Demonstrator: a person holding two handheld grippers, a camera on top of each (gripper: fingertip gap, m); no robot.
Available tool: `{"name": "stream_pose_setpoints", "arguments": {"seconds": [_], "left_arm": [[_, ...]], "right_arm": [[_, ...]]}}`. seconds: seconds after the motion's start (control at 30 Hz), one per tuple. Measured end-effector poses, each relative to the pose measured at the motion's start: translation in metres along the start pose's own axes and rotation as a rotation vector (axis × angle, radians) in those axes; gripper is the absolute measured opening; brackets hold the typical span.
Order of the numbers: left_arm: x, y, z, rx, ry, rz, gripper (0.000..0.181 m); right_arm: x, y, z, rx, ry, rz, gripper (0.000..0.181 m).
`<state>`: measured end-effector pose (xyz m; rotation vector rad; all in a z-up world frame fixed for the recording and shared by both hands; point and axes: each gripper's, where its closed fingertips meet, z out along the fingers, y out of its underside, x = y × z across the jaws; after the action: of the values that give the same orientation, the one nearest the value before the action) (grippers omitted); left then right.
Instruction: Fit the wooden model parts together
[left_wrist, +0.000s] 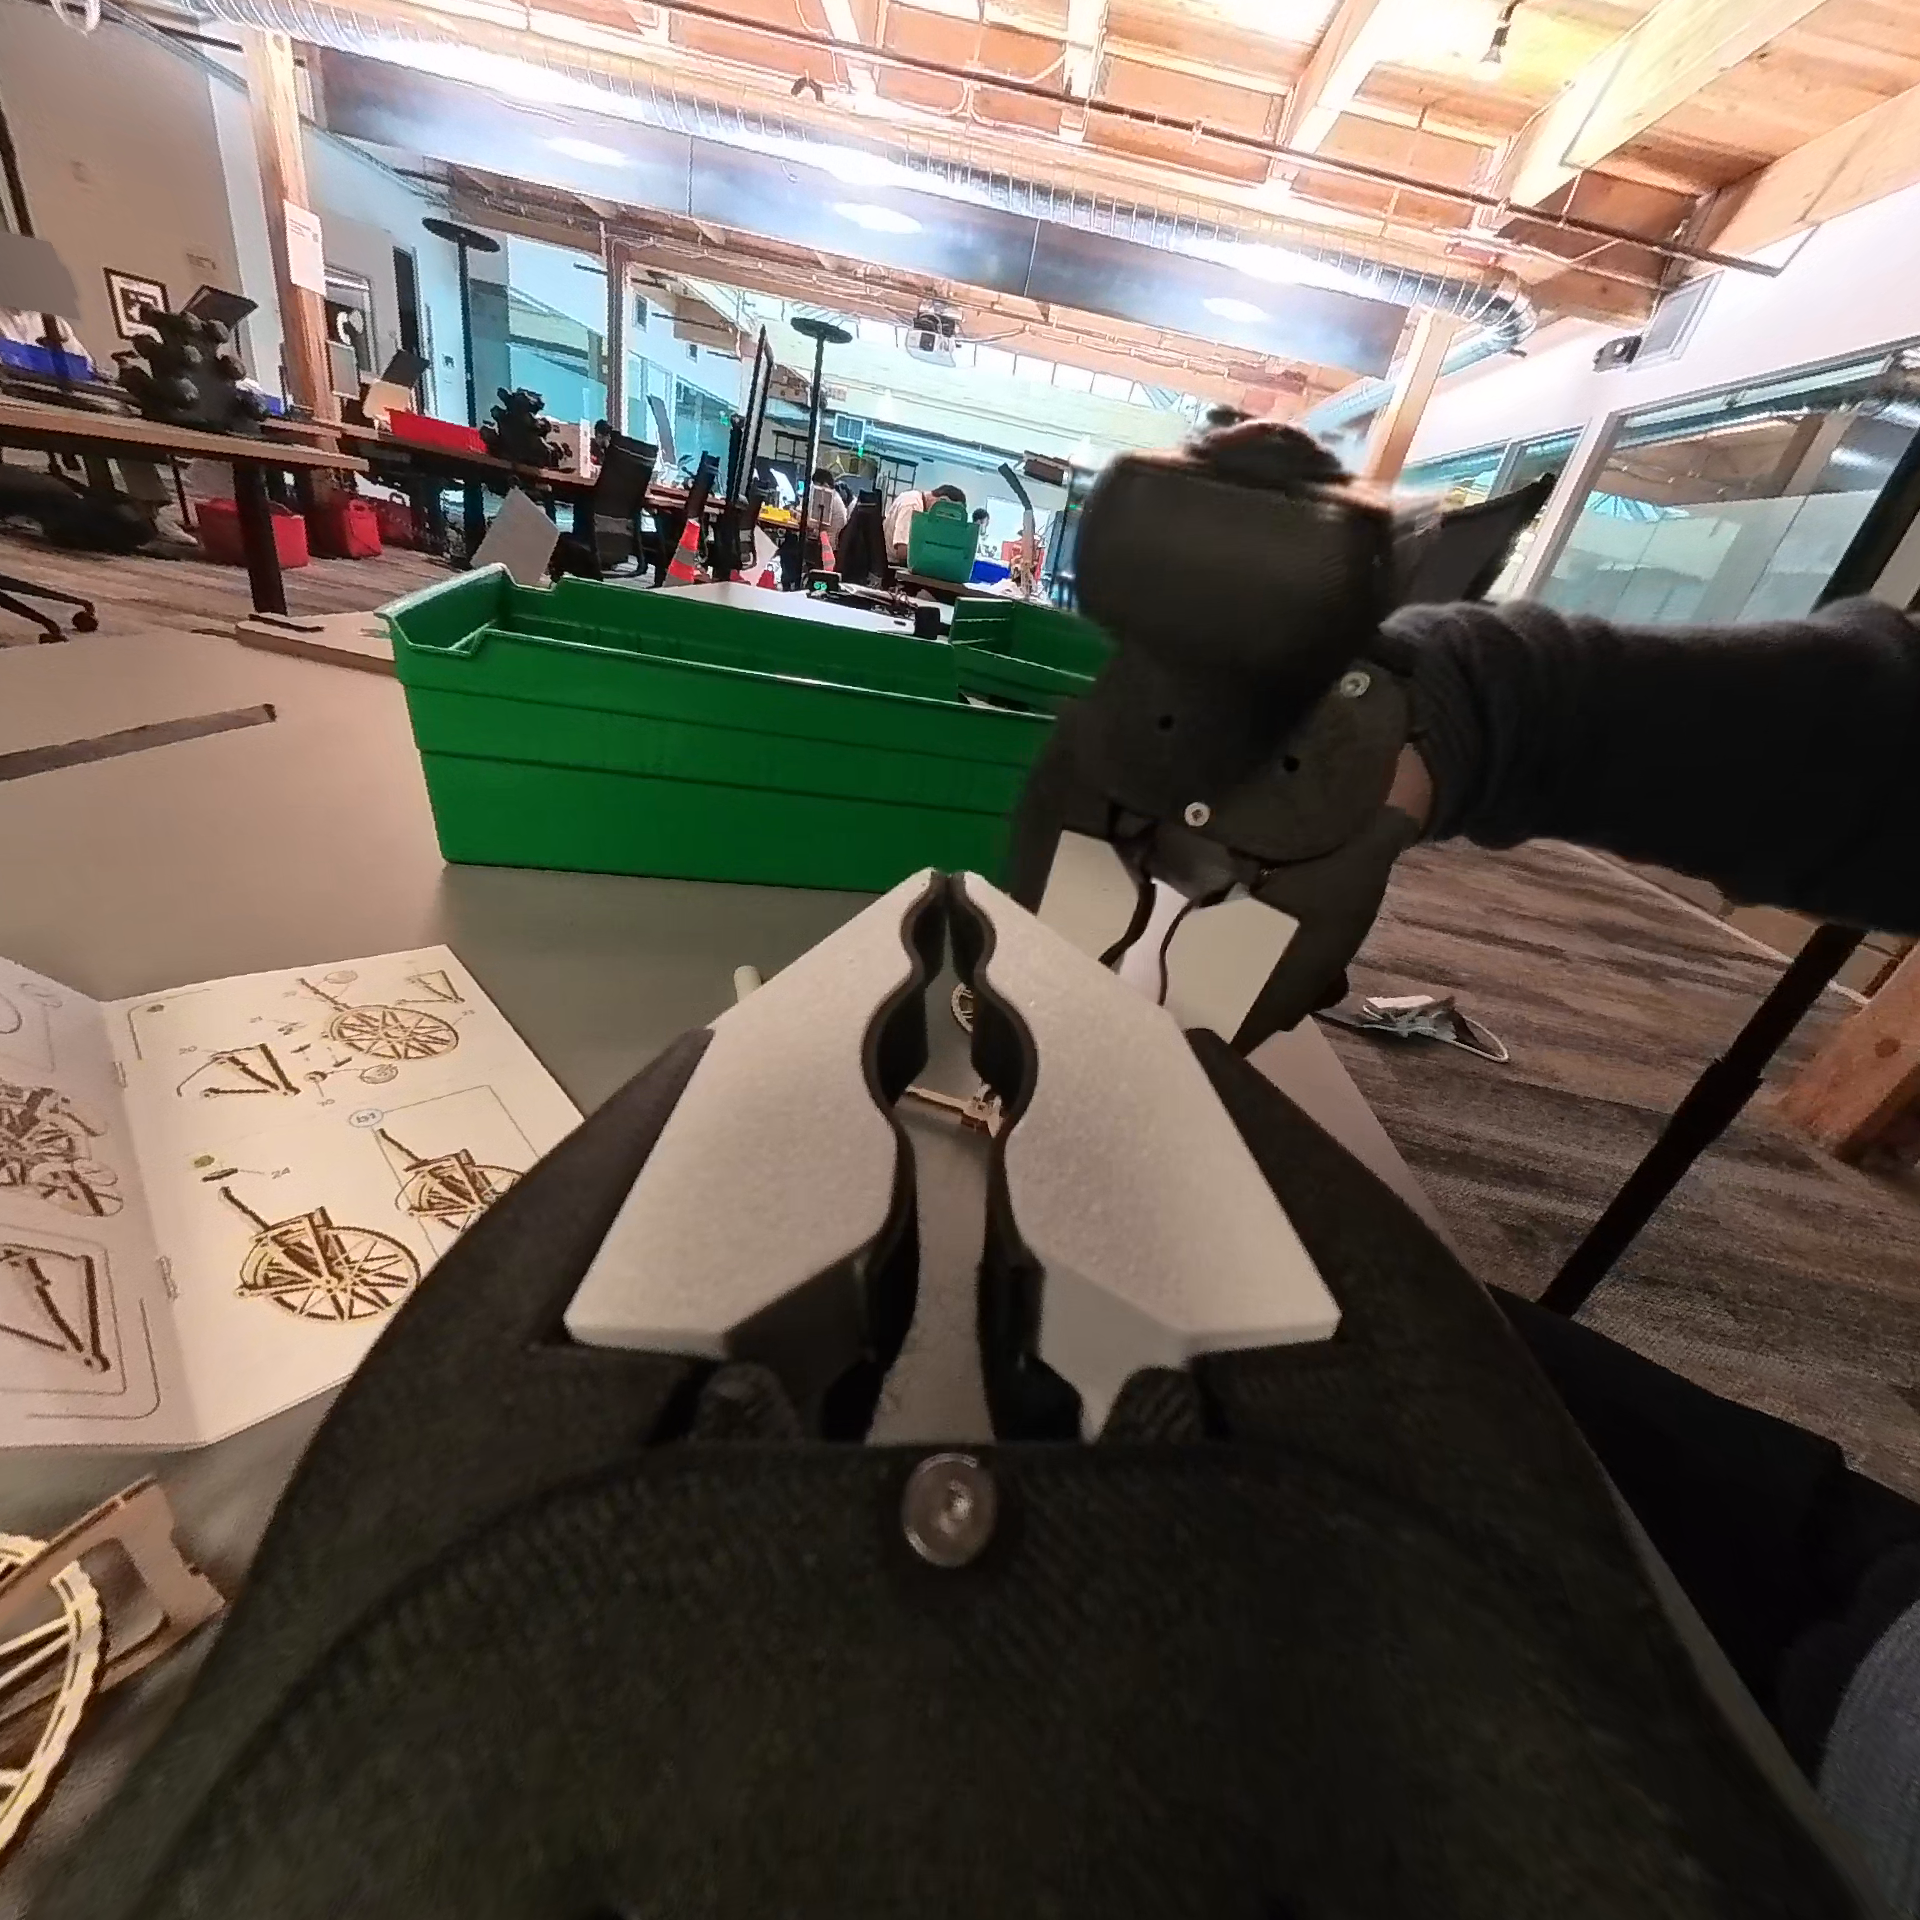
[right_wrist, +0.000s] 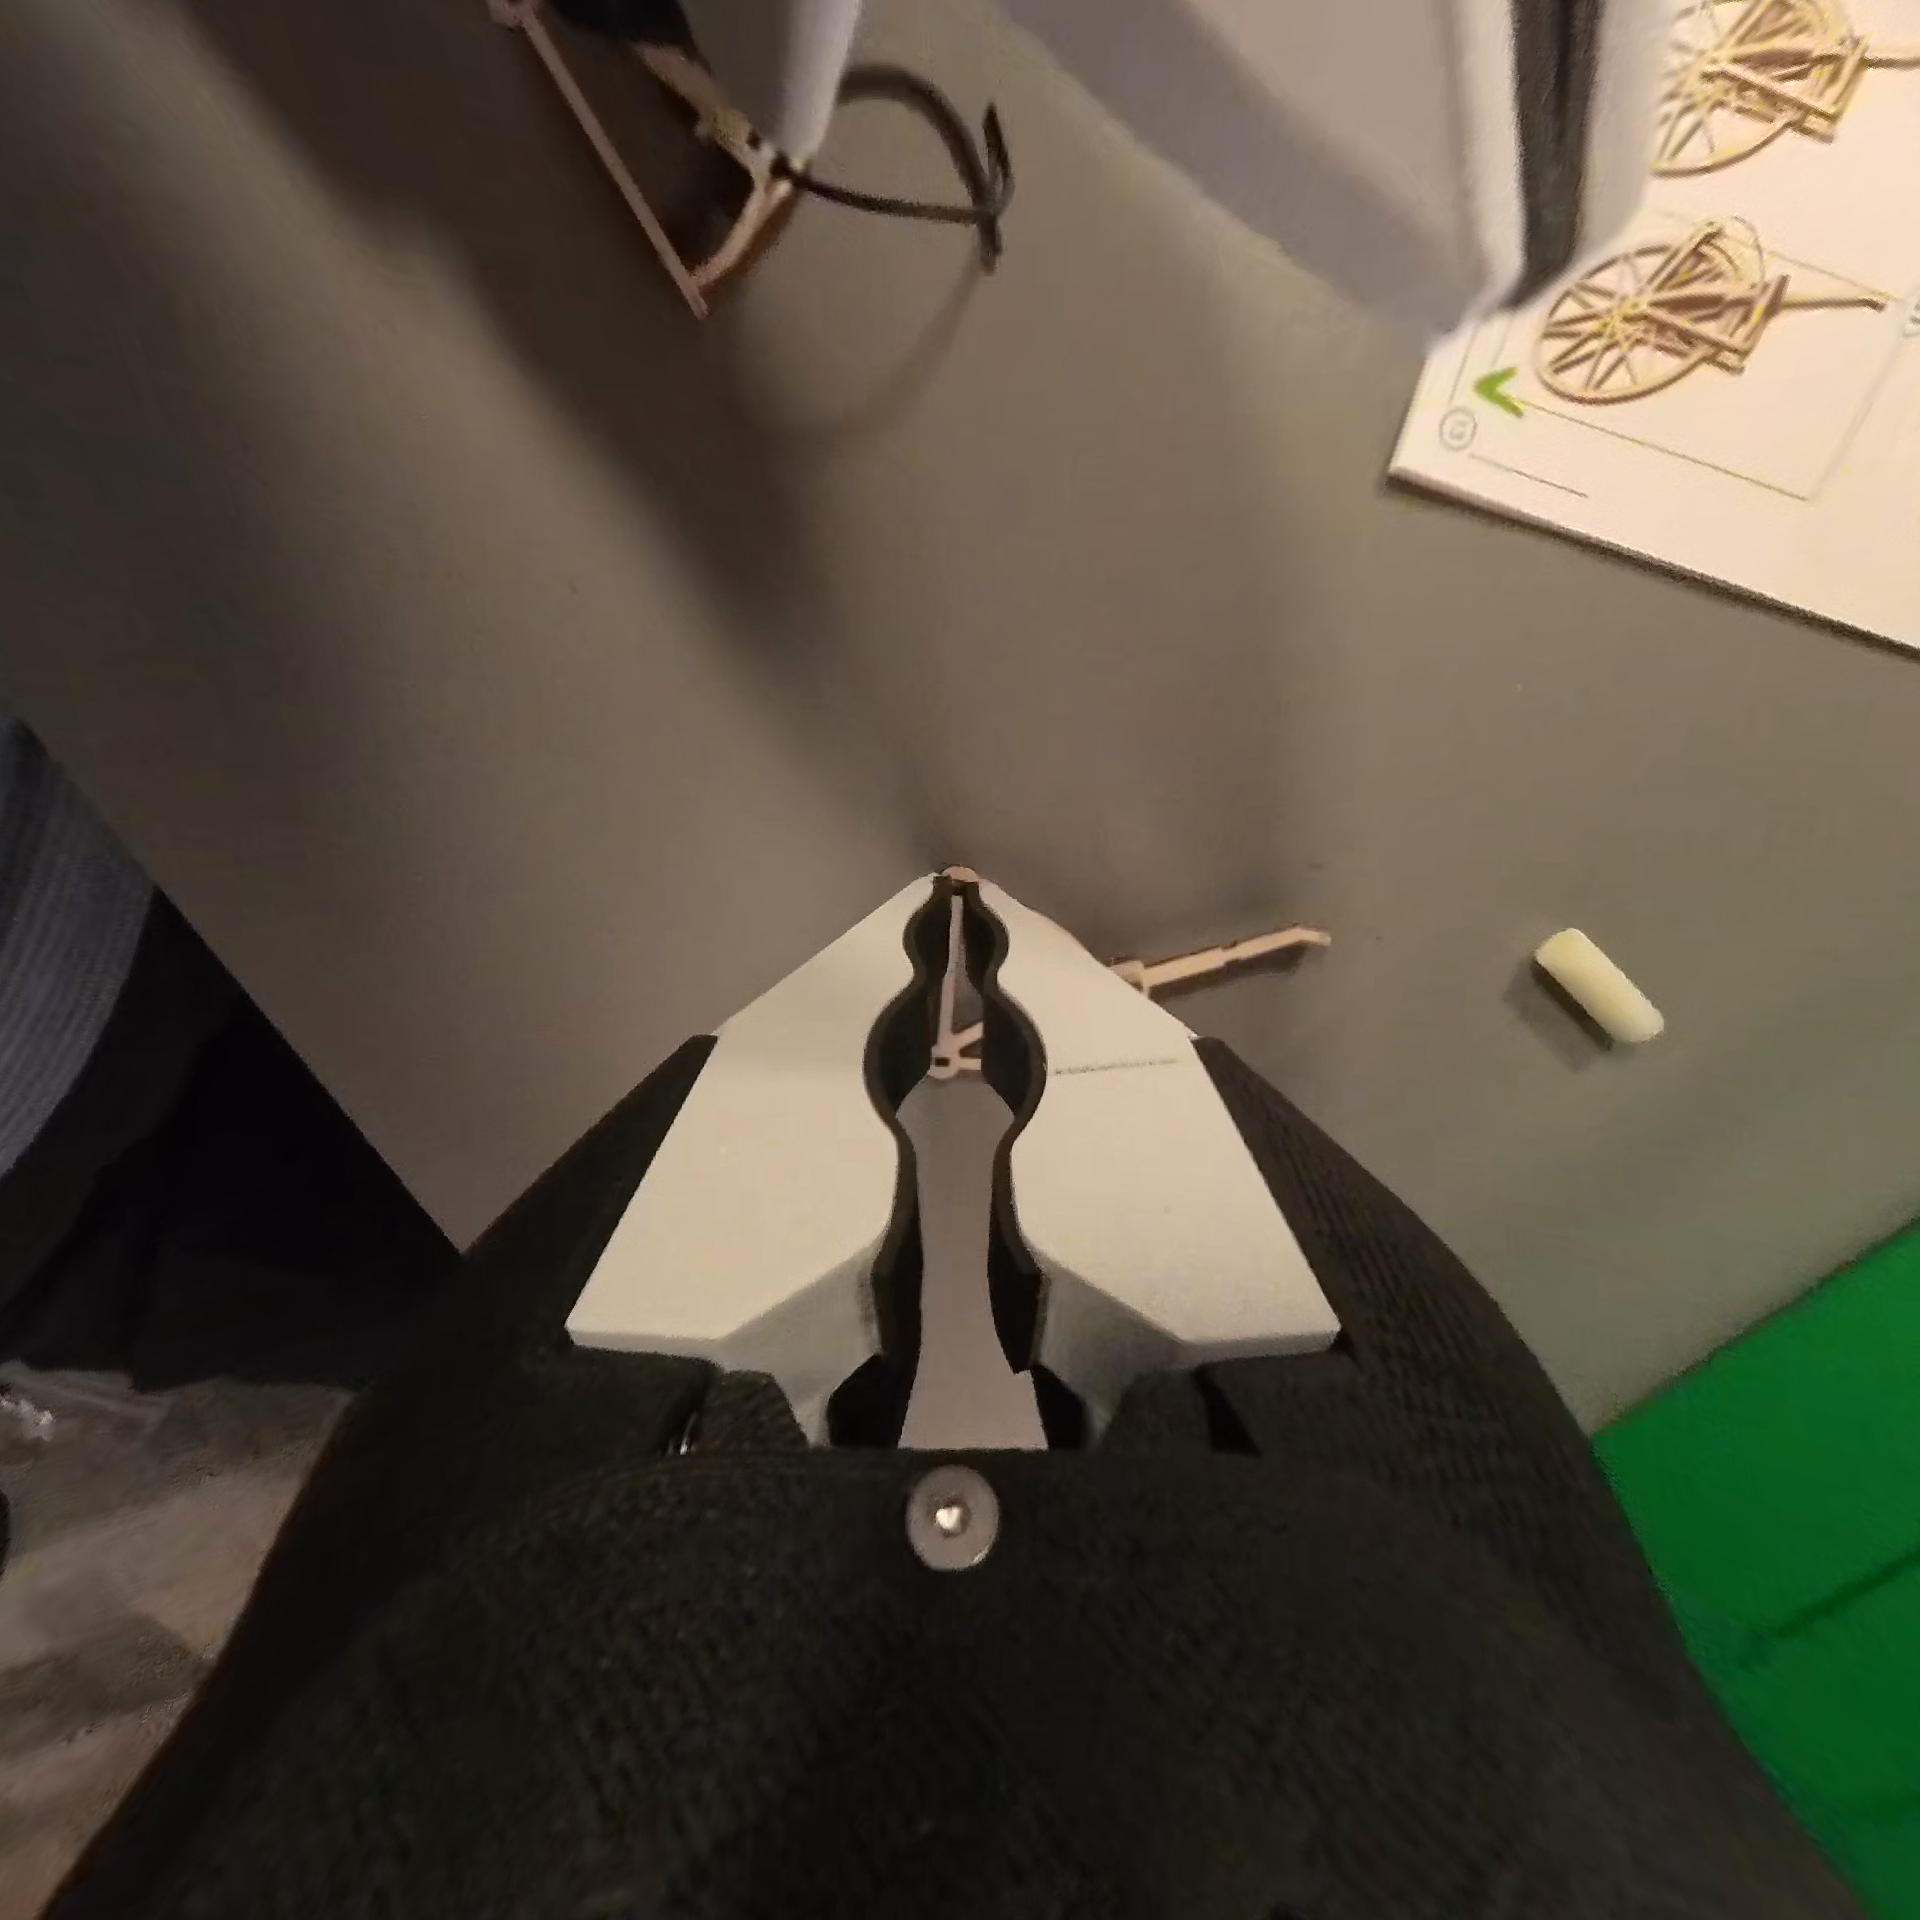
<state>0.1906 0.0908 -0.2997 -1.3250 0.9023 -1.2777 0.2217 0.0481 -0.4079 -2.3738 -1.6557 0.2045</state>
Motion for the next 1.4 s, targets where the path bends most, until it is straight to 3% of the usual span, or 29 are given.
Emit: {"name": "stream_pose_setpoints", "arguments": {"seconds": [0.23,0.57,0.87,1.4], "left_arm": [[0.0008,0.0006,0.0004,-0.004,0.004,0.003,0.000],[0.0004,0.0013,0.0013,-0.009,0.008,-0.012,0.000],[-0.0006,0.0009,0.0011,-0.007,0.012,-0.029,0.000],[-0.0005,0.0010,0.0010,-0.008,0.015,-0.031,0.000]], "right_arm": [[-0.0059,-0.0044,0.0003,0.141,0.016,0.071,0.002],[-0.0058,-0.0020,-0.0028,0.188,0.070,0.078,0.012],[-0.0016,-0.0056,-0.0082,0.186,0.075,0.058,0.000],[-0.0003,-0.0037,-0.0056,0.149,0.056,0.050,0.002]]}}
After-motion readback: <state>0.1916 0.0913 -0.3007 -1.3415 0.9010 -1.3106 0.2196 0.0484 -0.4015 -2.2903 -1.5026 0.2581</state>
